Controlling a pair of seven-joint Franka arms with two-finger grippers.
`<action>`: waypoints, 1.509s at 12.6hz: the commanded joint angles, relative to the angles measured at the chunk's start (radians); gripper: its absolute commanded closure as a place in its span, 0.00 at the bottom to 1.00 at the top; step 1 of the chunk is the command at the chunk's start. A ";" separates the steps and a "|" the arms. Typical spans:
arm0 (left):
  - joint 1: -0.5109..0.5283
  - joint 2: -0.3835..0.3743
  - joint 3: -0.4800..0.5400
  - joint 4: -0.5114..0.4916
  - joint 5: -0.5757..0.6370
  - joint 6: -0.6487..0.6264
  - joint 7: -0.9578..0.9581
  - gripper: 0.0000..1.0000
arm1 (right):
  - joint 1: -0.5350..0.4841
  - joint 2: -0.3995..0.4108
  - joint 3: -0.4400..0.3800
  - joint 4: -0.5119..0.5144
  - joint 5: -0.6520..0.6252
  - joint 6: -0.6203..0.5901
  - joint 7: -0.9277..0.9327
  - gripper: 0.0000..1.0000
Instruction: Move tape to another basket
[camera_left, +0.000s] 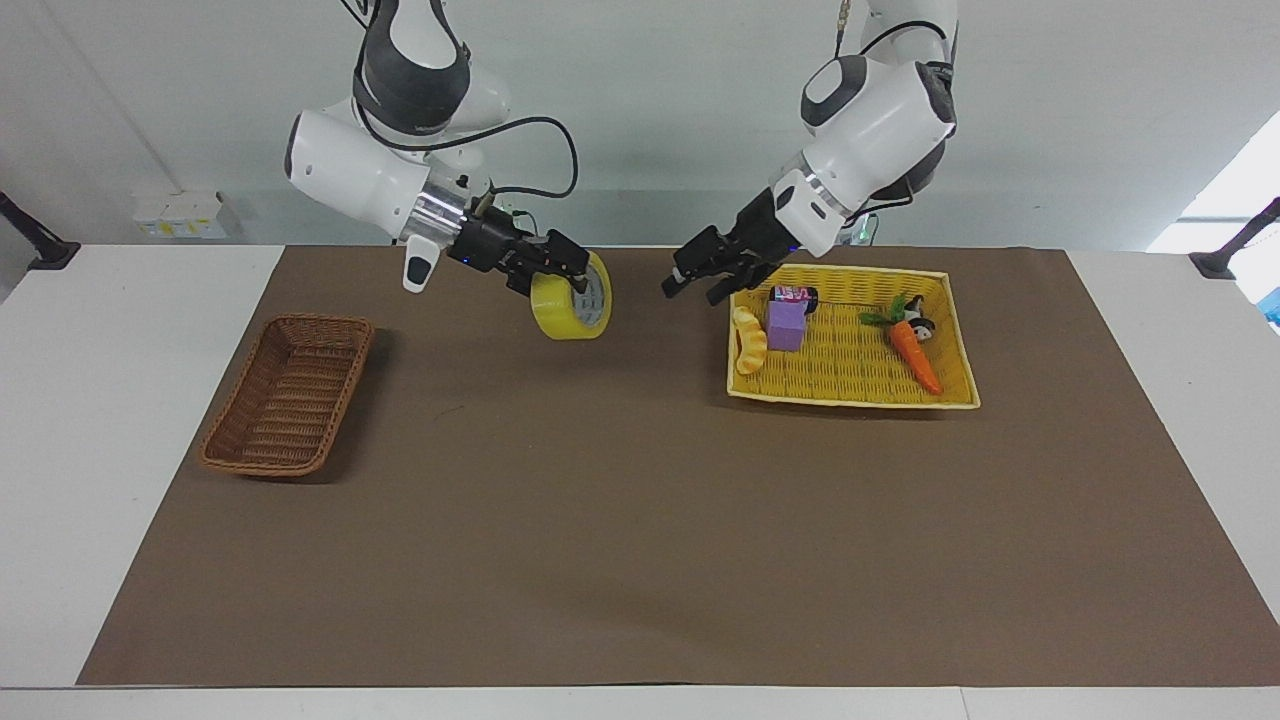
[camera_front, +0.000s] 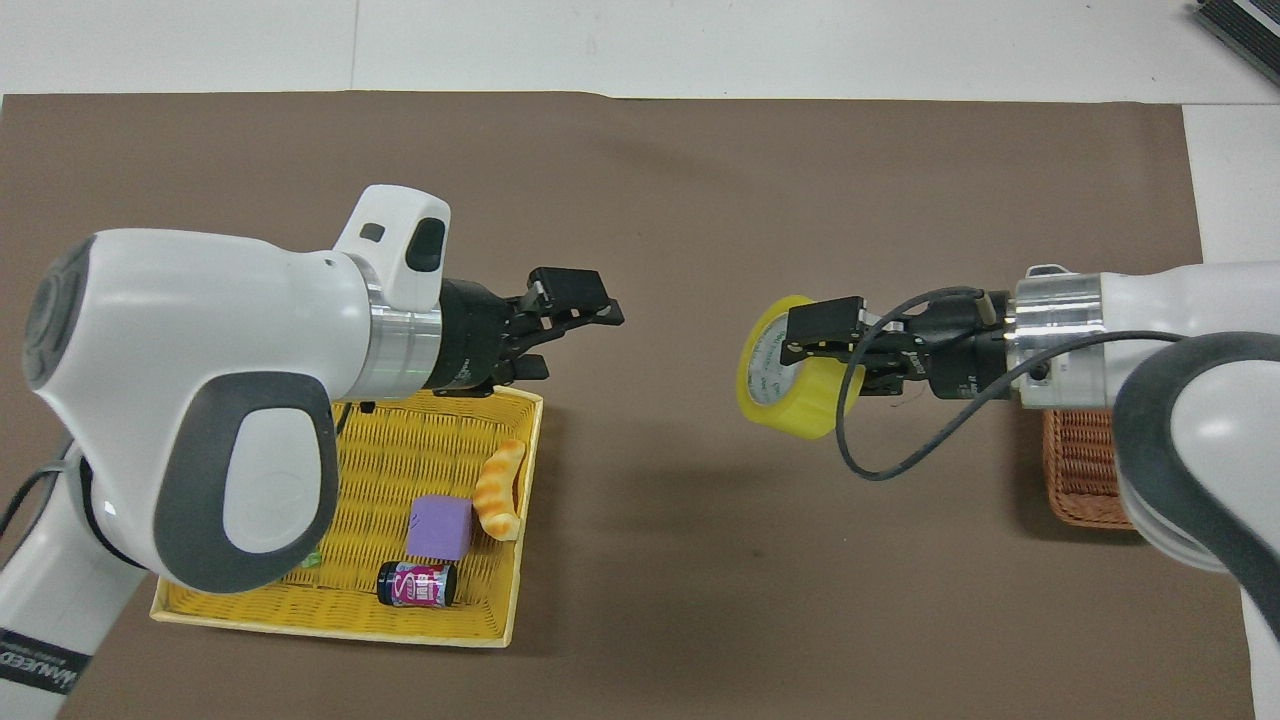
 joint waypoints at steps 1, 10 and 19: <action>0.074 -0.020 -0.003 -0.007 0.103 -0.060 0.002 0.00 | -0.155 -0.009 0.005 0.066 -0.120 -0.164 -0.016 1.00; 0.309 -0.008 -0.002 0.148 0.587 -0.403 0.492 0.00 | -0.312 0.020 0.005 0.074 -0.956 -0.152 -0.402 1.00; 0.334 0.000 0.000 0.349 0.677 -0.736 0.606 0.00 | -0.364 0.167 0.005 -0.006 -1.409 0.130 -0.710 1.00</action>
